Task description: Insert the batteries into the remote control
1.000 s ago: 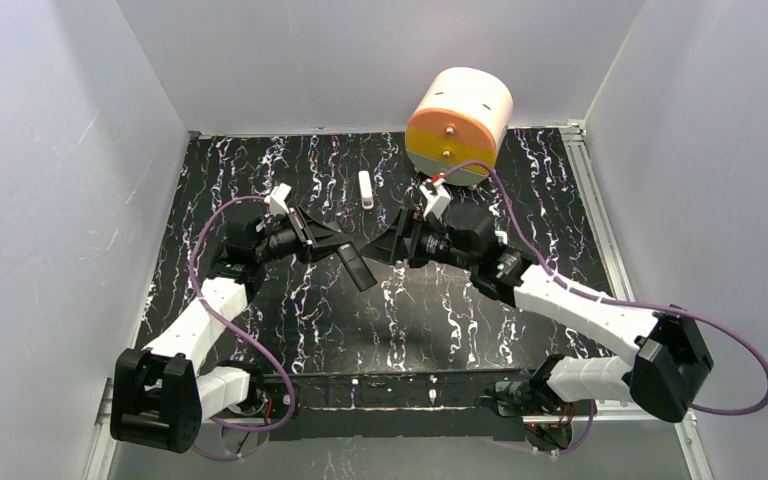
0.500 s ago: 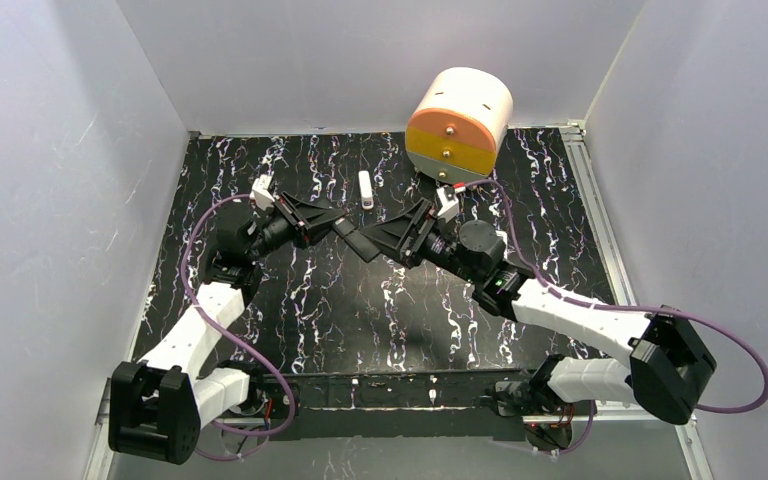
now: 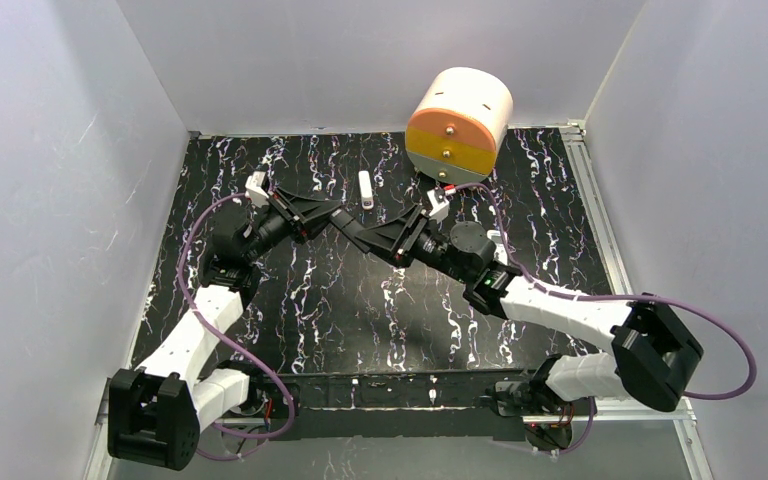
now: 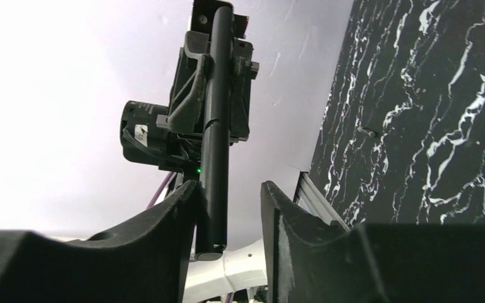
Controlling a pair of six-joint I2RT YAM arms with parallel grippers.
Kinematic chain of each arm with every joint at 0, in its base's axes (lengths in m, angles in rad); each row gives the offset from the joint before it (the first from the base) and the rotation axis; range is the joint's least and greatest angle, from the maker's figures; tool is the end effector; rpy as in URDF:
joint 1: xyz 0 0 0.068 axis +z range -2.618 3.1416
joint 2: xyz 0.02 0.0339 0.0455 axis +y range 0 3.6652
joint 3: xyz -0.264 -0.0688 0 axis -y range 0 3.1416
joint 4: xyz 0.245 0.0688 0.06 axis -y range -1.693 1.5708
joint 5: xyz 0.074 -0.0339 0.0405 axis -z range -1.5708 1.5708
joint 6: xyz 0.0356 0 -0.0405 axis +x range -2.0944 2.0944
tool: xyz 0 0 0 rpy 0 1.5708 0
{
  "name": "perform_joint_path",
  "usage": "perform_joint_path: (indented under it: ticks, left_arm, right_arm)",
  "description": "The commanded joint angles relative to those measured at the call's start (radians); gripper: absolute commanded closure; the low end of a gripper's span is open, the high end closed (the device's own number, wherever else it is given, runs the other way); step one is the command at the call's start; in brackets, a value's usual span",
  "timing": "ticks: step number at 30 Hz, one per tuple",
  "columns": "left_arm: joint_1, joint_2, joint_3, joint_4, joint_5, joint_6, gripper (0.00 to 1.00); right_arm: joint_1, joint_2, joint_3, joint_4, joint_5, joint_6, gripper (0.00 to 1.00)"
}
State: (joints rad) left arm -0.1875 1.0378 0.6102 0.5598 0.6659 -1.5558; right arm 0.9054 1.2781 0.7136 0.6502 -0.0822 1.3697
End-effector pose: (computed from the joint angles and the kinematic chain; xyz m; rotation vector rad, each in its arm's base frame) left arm 0.2266 -0.0654 0.3073 -0.5408 1.6995 -1.8189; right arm 0.1780 0.2315 0.2953 0.3371 1.7781 1.8191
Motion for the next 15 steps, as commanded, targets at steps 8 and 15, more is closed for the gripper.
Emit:
perform_joint_path:
  ticks: [8,15]
  left_arm:
    - [-0.018,-0.044,0.053,0.087,0.018,-0.028,1.0]
    - [-0.055,-0.073,0.015,0.088,0.044,-0.017,1.0]
  right_arm:
    - [0.007,0.086,0.06,0.098,0.006,0.022,0.7]
    - [0.006,0.131,0.106,0.122,0.021,0.03,0.73]
